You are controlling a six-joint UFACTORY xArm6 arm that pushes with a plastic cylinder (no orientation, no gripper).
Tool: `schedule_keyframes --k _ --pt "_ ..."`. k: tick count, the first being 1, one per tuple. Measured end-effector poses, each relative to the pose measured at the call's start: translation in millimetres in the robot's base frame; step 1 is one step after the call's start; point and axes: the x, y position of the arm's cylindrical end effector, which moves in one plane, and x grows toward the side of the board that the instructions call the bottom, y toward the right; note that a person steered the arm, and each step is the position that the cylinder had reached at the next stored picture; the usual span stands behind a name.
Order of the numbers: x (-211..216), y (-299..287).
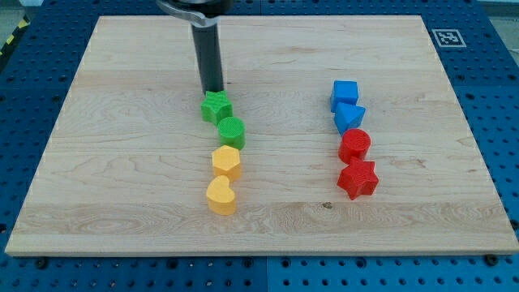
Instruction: Place the green star vertically above the green circle
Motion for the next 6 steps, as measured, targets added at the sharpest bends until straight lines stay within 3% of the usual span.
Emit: schedule_keyframes --k 1,2,3,4,6 --pt "-9 -65" --pt "48 -100" --pt "51 -98" --pt "44 -44" --pt "45 3"
